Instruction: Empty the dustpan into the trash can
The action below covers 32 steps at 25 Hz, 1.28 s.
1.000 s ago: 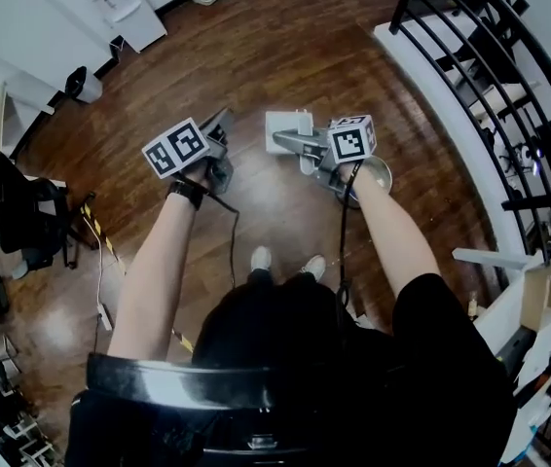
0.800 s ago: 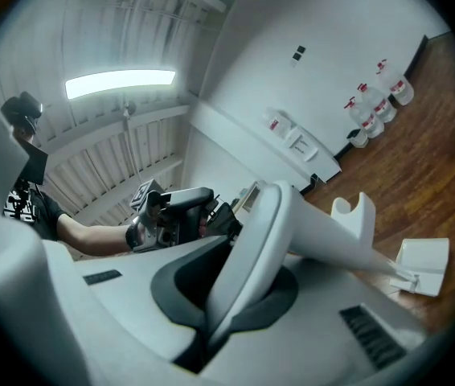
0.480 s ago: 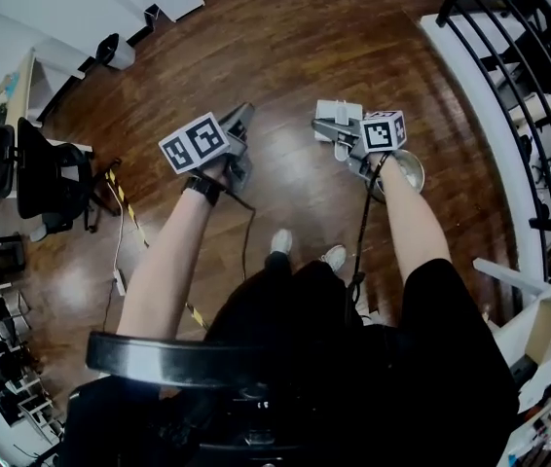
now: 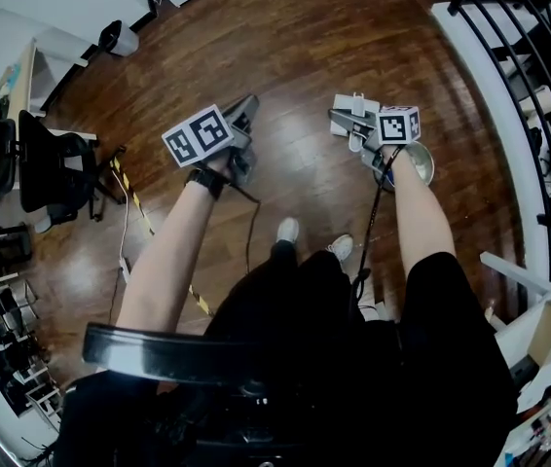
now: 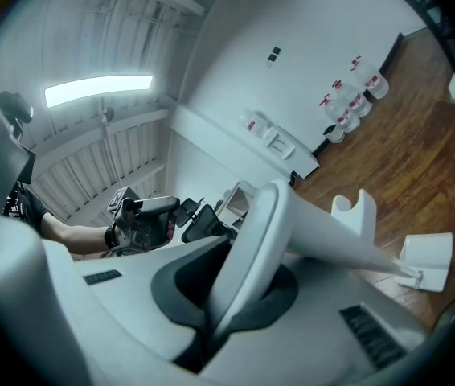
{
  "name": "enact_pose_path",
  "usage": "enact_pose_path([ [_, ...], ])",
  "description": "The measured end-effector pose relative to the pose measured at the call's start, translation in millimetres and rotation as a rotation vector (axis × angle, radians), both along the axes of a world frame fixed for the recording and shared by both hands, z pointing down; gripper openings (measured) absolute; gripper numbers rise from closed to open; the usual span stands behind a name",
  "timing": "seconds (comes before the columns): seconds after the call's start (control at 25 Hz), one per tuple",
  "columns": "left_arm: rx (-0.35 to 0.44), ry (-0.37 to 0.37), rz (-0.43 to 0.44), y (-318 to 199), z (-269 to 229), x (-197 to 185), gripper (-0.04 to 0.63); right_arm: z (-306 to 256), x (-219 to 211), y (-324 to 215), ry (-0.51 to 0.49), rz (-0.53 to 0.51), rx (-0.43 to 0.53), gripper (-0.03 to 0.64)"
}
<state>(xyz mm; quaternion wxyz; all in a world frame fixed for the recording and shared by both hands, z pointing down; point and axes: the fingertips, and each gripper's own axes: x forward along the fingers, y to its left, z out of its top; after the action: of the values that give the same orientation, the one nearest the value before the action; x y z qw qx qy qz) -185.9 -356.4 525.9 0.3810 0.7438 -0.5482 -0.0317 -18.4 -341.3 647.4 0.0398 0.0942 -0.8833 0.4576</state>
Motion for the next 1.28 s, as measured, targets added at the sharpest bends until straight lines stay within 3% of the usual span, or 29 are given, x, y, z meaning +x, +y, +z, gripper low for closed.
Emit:
enact_pose_path([
  [0.76, 0.007, -0.02, 0.031, -2, 1, 3, 0.002, 20, -4, 1, -0.007, -0.015, -0.019, 0.006],
  [1.28, 0.021, -0.032, 0.046, 8, -5, 3, 0.002, 36, -12, 14, 0.041, -0.005, -0.059, 0.006],
])
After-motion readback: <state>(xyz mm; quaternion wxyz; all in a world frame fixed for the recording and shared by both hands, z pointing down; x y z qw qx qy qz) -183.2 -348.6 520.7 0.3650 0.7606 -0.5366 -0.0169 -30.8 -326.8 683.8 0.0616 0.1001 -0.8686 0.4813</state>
